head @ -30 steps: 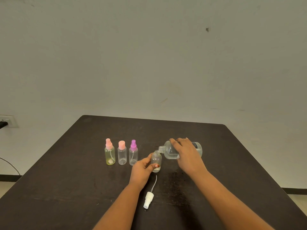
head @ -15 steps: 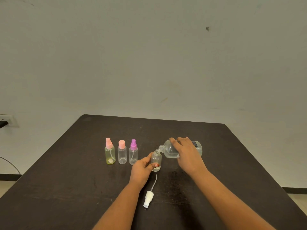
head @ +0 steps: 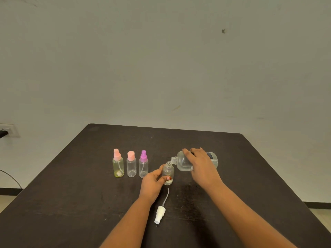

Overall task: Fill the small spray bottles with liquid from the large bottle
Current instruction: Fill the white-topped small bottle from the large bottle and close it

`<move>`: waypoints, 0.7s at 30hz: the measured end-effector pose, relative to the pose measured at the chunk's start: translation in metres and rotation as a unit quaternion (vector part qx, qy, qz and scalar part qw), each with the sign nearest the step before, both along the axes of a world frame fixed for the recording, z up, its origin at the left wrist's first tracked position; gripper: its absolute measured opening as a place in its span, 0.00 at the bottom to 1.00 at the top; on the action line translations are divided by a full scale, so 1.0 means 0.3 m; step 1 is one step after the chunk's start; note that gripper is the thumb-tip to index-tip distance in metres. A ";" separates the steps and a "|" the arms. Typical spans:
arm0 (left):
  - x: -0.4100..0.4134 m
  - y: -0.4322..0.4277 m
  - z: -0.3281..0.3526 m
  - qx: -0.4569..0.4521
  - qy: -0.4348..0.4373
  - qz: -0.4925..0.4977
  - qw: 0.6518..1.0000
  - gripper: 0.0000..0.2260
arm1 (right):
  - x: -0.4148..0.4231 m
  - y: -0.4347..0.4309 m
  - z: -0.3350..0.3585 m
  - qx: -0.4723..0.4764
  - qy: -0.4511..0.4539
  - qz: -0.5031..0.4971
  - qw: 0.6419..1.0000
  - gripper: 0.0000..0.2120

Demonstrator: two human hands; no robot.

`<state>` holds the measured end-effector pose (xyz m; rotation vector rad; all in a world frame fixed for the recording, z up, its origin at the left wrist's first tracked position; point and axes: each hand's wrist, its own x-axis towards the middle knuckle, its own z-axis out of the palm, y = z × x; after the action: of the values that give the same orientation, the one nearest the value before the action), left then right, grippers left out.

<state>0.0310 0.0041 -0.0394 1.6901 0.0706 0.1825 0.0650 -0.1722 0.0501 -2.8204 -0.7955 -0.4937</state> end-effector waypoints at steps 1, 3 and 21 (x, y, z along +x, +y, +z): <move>0.000 0.000 0.000 0.000 0.000 0.000 1.000 0.21 | 0.000 0.000 0.001 0.002 -0.001 0.001 1.000 0.31; -0.001 -0.001 0.000 0.001 -0.001 -0.001 1.000 0.21 | -0.002 0.000 0.002 0.003 -0.001 0.002 1.000 0.31; 0.000 0.000 0.001 0.007 0.006 -0.004 1.000 0.21 | 0.010 -0.002 -0.010 0.003 -0.011 0.003 1.000 0.31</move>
<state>0.0309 0.0042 -0.0391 1.7062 0.0717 0.1662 0.0679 -0.1730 0.0470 -2.8114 -0.8057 -0.5271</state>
